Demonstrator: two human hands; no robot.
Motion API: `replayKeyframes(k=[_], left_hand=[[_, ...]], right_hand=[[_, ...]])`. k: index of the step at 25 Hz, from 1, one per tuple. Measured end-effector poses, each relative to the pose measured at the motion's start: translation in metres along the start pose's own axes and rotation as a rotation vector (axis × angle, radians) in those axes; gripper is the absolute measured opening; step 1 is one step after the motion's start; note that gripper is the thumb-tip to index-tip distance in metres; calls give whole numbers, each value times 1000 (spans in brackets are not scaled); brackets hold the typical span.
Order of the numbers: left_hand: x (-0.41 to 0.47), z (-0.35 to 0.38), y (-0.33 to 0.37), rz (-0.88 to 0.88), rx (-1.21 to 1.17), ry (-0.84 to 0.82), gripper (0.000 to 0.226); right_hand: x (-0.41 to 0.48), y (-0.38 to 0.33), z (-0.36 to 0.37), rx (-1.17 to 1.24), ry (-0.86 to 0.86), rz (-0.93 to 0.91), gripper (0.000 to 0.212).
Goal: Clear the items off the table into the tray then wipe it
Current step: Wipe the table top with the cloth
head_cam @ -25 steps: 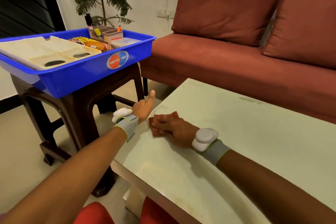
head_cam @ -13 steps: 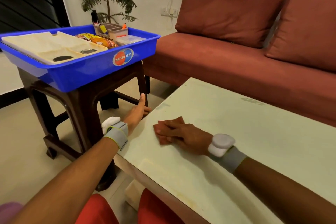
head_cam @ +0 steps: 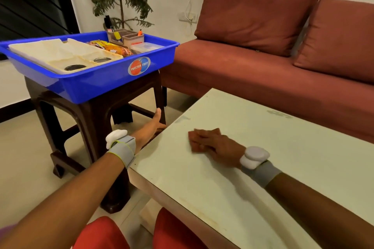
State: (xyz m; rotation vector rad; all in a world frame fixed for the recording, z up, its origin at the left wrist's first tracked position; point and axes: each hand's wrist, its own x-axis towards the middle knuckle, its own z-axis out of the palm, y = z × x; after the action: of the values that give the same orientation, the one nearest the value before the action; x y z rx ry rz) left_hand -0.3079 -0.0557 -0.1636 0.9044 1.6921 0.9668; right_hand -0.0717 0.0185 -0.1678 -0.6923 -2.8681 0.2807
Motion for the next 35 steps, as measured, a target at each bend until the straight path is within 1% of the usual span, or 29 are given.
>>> replayKeyframes(k=[2,3,5,6,8,9,10,12,13,14,16,17,19,20,21,22,23,24,25,27,29,31,33,35], left_hand=[[-6,2,-7,25,-1,12,81],[-5,3,-8,27,-12,19,81],[-5,3,-9,34,-67,52,82],[-5,1,-9,32,-92,73,82],[-3,-1,-13,31,-123,91,82],[-2,-1,-15,33,-126,88,82],[0,0,-17,36,-123,84,83],[1,1,-18,45,-120,98,84],[1,0,-17,45,-121,105,84],[2,-1,-16,33,-128,100,85],[2,-7,-14,-35,-196,48,90],[-1,-12,-13,-77,-233,19,93],[-5,-19,-15,-119,-248,-37,96],[-7,-20,-18,-115,-235,-53,94],[-7,-19,-23,-103,-229,-59,92],[-6,-18,-28,-89,-227,-48,89],[-7,-16,-31,-75,-229,-35,88],[-8,-16,-33,-74,-233,-18,89],[-7,-17,-35,-75,-255,-9,92],[-6,-20,-34,-96,-348,11,98],[-6,-25,-32,-109,-391,43,98],[-7,-27,-32,-92,-350,46,96],[-7,-25,-31,-86,-267,25,96],[-8,-25,-25,-88,-209,23,97]], right_hand=[[36,15,-8,-4,-35,179,42],[55,4,-2,6,-65,193,41],[71,-36,13,60,-142,114,41],[62,-49,18,85,-130,35,42],[18,-49,15,142,-76,-138,42],[-1,-34,11,138,-78,-184,42],[-9,-13,8,111,-66,-163,42],[12,20,2,38,-42,2,42],[35,19,3,29,-45,59,41],[56,5,9,35,-45,68,41],[76,-47,29,83,-43,-21,39],[68,-69,33,103,-54,-84,39],[27,-80,30,148,-53,-244,40],[7,-70,26,186,-57,-266,42],[-5,-56,22,193,-58,-235,47],[0,-33,20,167,-19,-171,53],[16,-18,16,106,-7,-99,53],[38,-17,17,75,-51,-21,46],[59,-28,24,94,-77,-29,41],[79,-71,49,118,-123,-109,36],[52,-108,48,152,-104,-194,37],[13,-107,36,171,-70,-316,41],[-2,-83,26,142,-56,-278,40],[27,-69,20,106,-32,-136,39]])
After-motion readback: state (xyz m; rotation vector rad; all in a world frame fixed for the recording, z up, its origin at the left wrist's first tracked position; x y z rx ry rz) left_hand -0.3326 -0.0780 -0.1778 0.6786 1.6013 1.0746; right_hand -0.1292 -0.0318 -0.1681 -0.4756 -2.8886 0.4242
